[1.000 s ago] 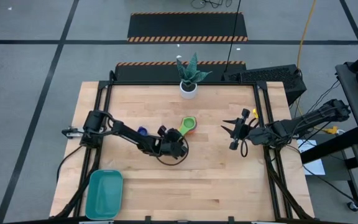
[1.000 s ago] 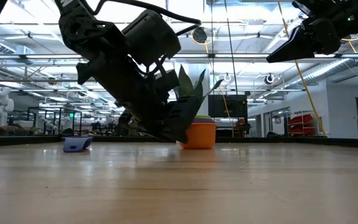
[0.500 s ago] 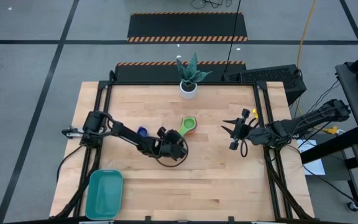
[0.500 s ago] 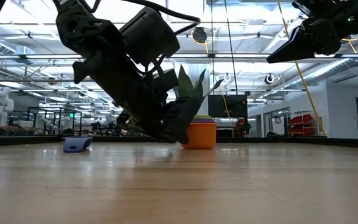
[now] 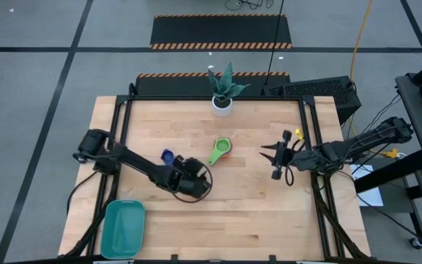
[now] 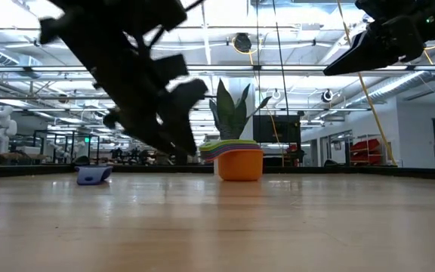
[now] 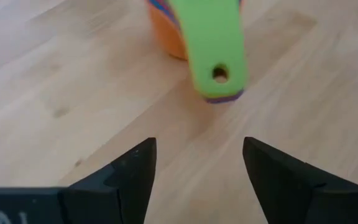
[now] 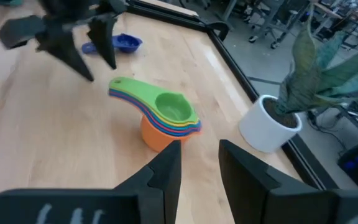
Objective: Nest measuring cups in basket
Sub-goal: Stack the violet measuring cup on the green measuring cup
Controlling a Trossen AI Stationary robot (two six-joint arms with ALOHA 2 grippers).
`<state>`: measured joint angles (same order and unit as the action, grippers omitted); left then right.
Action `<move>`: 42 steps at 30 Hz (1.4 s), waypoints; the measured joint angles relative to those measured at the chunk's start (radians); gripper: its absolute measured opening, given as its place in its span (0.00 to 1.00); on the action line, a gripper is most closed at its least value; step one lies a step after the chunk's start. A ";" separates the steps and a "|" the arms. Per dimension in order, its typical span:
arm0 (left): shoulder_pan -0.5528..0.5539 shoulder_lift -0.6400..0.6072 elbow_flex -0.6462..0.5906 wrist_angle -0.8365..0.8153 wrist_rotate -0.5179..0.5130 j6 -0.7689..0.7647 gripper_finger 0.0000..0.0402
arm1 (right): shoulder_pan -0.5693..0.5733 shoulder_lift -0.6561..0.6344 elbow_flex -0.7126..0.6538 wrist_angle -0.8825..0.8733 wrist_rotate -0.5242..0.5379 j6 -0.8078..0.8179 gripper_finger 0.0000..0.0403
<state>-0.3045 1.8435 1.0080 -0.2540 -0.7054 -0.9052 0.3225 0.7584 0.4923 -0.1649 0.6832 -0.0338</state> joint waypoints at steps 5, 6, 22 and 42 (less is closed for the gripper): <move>-0.032 -0.057 0.000 -0.176 0.002 -0.164 0.61 | 0.000 0.000 0.000 -0.003 -0.009 -0.001 0.25; -0.038 -0.061 0.001 -0.200 0.005 -0.196 0.61 | 0.000 0.000 0.000 -0.005 -0.009 -0.001 0.25; -0.055 -0.068 0.000 -0.543 0.130 -0.544 0.61 | 0.000 0.000 0.000 -0.013 -0.009 0.013 0.25; -0.054 -0.068 0.000 -0.772 0.310 -0.767 0.61 | 0.000 0.000 0.000 -0.013 -0.009 0.014 0.25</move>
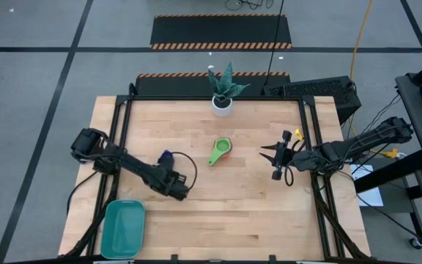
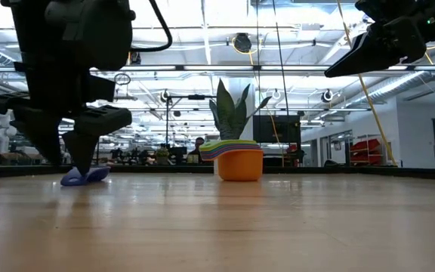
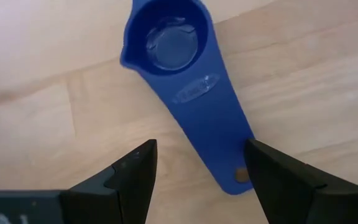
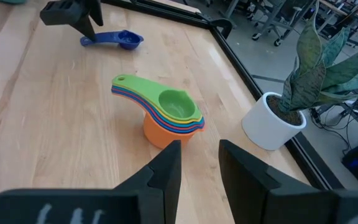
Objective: Nest measuring cups in basket
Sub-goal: Stack the violet measuring cup on the green measuring cup
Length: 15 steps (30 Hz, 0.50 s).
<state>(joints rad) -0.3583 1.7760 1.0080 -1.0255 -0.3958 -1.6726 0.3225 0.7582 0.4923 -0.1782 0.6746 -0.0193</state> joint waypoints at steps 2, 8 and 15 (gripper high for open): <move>-0.007 0.000 0.000 0.001 0.000 -0.053 0.61 | 0.000 0.000 0.000 0.000 0.000 0.000 0.25; -0.026 0.000 0.000 0.017 -0.045 -0.191 0.61 | 0.000 0.000 0.000 0.001 0.000 0.000 0.25; -0.025 0.021 0.000 0.105 -0.155 -0.226 0.61 | 0.000 0.000 0.000 0.001 0.000 0.000 0.25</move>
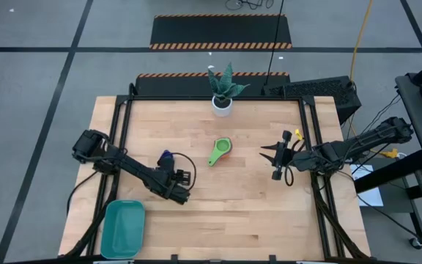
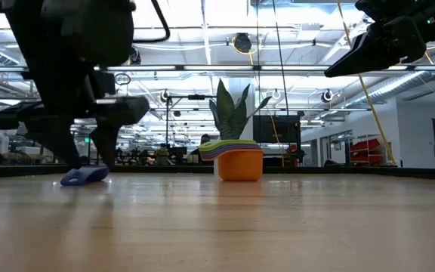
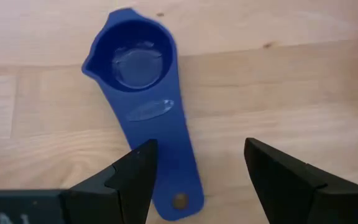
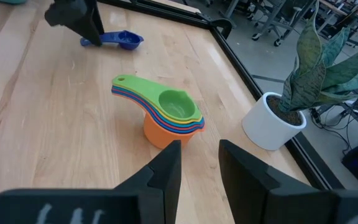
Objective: Nest measuring cups in basket
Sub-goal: Stack the violet measuring cup on the green measuring cup
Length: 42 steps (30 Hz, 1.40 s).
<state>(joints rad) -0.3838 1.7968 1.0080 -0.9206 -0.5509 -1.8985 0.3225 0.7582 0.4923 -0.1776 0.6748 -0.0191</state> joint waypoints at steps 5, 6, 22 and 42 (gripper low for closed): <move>0.020 0.055 0.002 -0.013 0.008 -0.012 0.61 | 0.000 0.000 0.000 0.000 0.000 0.001 0.25; 0.021 0.065 0.002 -0.012 0.007 -0.015 0.61 | 0.000 0.000 0.000 0.000 0.000 0.004 0.25; -0.015 0.009 0.029 -0.144 0.071 -0.028 0.61 | 0.000 0.000 0.000 0.001 0.000 0.005 0.25; -0.014 0.017 -0.070 -0.040 0.089 -0.113 0.61 | 0.000 0.001 0.000 0.000 -0.026 0.009 0.25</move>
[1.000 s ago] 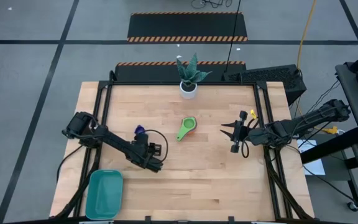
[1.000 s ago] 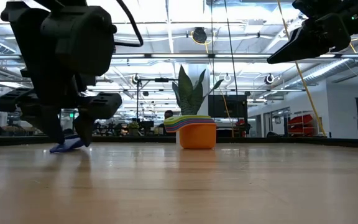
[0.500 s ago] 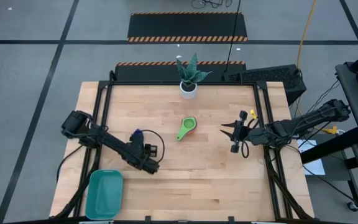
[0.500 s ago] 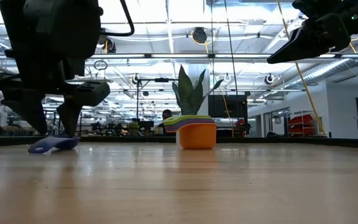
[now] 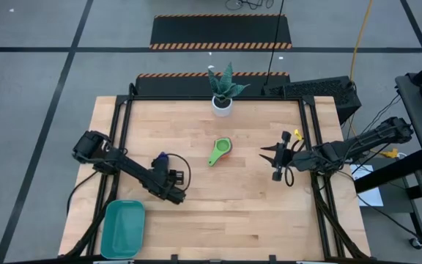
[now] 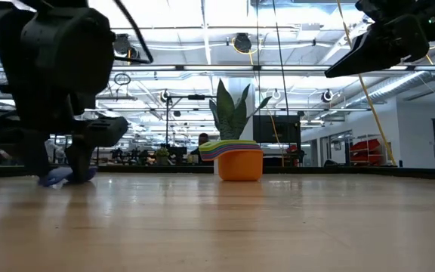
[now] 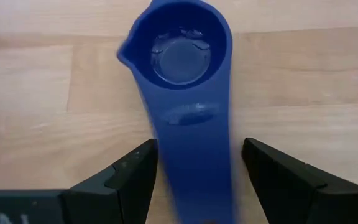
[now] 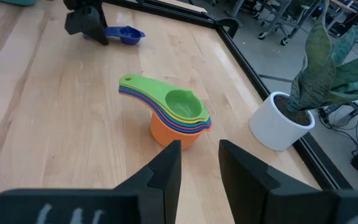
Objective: Nest measuring cups in basket
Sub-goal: Stack the violet measuring cup on the green measuring cup
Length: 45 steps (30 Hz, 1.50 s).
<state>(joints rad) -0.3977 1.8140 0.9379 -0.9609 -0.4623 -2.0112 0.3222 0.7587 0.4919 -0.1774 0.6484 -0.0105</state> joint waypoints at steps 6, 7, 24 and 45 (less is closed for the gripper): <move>-0.003 -0.007 -0.063 0.092 -0.010 0.017 0.61 | 0.000 0.001 0.000 0.001 -0.002 0.000 0.25; -0.005 -0.007 -0.065 0.091 -0.010 0.017 0.60 | 0.000 0.001 0.000 0.001 -0.002 0.000 0.25; -0.018 0.002 -0.020 0.075 -0.050 0.173 0.37 | 0.000 0.001 0.000 0.001 -0.001 0.000 0.25; 0.022 -0.055 0.039 0.217 -0.154 0.444 0.38 | 0.000 0.001 0.000 0.000 0.000 -0.001 0.25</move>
<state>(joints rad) -0.3761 1.7595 0.9768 -0.7444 -0.6161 -1.5672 0.3225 0.7593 0.4915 -0.1772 0.6479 -0.0113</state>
